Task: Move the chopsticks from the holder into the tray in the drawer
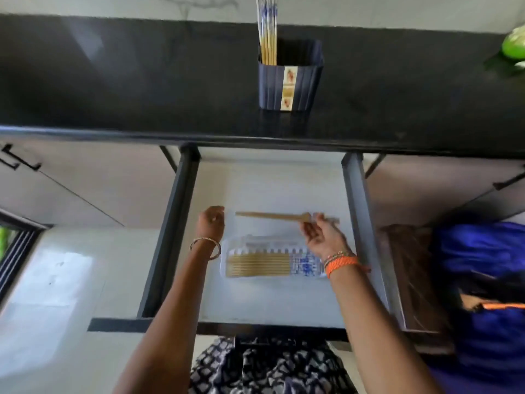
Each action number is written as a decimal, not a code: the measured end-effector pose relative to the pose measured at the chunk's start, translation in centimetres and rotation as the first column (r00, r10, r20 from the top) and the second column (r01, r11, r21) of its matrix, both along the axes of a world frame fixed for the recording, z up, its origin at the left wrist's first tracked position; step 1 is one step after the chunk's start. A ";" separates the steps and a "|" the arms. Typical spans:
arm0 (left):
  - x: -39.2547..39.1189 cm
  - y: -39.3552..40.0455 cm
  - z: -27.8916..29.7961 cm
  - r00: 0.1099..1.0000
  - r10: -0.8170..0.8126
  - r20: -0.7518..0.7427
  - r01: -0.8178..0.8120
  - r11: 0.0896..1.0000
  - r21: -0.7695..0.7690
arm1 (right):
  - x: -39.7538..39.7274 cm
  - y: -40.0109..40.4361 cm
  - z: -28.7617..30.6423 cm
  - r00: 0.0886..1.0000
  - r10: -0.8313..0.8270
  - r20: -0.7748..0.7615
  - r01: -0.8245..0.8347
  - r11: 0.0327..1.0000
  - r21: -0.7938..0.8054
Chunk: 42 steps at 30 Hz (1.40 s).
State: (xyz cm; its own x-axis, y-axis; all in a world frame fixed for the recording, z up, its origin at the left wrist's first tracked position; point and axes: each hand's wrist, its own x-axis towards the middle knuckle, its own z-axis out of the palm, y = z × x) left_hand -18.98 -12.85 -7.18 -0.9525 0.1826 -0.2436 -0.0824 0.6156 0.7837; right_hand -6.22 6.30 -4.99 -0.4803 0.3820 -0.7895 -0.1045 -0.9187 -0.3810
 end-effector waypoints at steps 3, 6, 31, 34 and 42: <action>2.4 -2.0 -2.7 0.996 0.022 0.083 -0.018 0.999 -0.041 | 1.9 -2.5 -3.2 0.994 0.053 0.099 -0.050 0.998 -0.030; 4.1 -2.9 -4.4 0.989 0.000 0.149 0.001 1.000 -0.005 | 1.8 -3.5 -4.9 0.981 0.077 0.176 -0.080 0.997 0.010; 5.5 -4.4 -6.7 0.987 -0.038 0.157 0.027 0.997 0.071 | -1.2 -5.7 -5.6 0.882 0.123 0.456 -0.207 0.968 0.139; 5.7 -4.2 -6.7 0.991 -0.031 0.130 0.023 0.998 0.058 | -1.2 -5.4 -5.0 0.872 0.150 0.467 -0.244 0.959 0.147; 3.6 -0.1 -0.3 0.975 0.008 -0.221 0.016 0.994 0.106 | -2.9 -3.4 3.0 0.938 0.226 0.263 -0.269 0.953 0.137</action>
